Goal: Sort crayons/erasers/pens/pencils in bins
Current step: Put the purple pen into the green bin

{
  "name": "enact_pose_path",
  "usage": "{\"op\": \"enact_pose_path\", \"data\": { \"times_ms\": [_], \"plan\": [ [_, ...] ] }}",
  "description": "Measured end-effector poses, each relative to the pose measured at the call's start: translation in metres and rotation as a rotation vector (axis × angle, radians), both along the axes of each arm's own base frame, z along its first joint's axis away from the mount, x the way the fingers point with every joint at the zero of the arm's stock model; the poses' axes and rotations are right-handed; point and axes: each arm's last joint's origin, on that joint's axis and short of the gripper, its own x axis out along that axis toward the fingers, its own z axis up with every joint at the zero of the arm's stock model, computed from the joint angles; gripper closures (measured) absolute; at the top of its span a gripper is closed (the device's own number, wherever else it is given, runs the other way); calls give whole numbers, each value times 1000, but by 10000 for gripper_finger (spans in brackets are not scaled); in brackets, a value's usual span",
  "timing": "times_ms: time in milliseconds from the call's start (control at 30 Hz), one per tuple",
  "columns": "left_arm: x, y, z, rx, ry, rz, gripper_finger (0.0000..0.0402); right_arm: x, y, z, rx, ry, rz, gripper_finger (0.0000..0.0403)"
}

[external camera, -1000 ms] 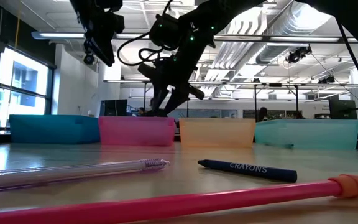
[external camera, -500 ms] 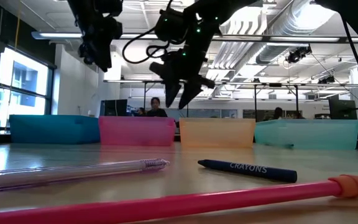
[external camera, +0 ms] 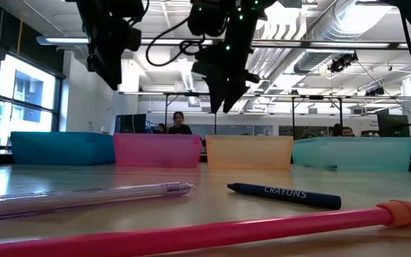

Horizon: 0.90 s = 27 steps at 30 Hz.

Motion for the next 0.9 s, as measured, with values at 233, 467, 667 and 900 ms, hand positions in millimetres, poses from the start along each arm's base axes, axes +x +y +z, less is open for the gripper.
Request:
{"op": "enact_pose_path", "data": {
  "times_ms": [233, 467, 667, 900],
  "plan": [
    [19, -27, 1, 5, -36, -84, 224, -17, 17, 8, -31, 97, 11, 210],
    [31, -57, 1, -9, -36, -135, 223, -59, 29, 15, -32, 86, -95, 210],
    [38, -81, 1, 1, -36, -91, 222, -97, 46, 23, 0, -30, -128, 210],
    [47, -104, 0, -34, -71, 12, 222, -131, 68, 33, 20, -102, -78, 210]
  ]
}}
